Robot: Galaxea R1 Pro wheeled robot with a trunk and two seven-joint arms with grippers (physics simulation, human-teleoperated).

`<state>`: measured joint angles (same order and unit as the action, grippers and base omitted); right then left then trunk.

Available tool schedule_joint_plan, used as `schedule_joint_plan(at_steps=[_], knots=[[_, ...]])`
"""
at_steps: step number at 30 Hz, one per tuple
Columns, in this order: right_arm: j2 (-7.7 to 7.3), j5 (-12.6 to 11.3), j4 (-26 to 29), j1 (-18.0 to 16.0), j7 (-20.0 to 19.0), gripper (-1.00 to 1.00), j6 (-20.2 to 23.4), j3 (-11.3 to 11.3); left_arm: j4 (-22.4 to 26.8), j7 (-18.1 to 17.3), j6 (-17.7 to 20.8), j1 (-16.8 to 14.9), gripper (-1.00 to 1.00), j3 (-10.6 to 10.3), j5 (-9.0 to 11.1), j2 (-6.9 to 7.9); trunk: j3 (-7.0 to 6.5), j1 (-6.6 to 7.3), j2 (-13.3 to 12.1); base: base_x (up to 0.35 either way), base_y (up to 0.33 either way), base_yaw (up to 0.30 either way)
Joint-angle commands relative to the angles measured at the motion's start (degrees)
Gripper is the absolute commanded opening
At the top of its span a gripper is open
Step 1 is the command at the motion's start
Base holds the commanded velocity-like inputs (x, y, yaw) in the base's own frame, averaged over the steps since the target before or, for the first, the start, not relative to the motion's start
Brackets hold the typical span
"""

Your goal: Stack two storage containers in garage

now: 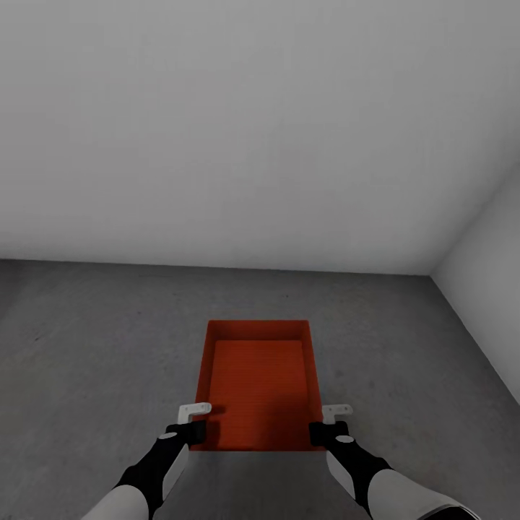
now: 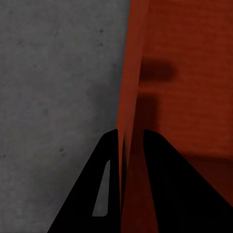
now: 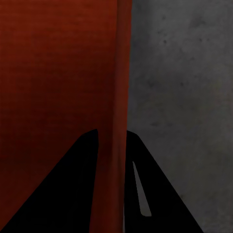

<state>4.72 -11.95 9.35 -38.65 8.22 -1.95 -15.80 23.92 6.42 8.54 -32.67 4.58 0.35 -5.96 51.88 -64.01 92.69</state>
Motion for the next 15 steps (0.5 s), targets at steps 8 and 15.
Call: schedule_joint_plan(at_steps=[8, 15], knots=[[-0.32, -0.92, -0.20, -0.02, 0.39, -1.00, -0.26, 2.49, 0.34, 1.75, -0.45, -0.03, -1.00, 2.28, -1.01, 0.42, 0.04, 0.01, 0.02, 0.000, 0.000, 0.000], [-0.32, -0.93, -0.20, -0.02, 0.39, -1.00, -0.29, 2.49, 0.34, 1.75, -0.45, -0.03, -1.00, 2.28, -1.05, 0.41, 0.04, 0.01, 0.02, 0.000, 0.000, 0.000]])
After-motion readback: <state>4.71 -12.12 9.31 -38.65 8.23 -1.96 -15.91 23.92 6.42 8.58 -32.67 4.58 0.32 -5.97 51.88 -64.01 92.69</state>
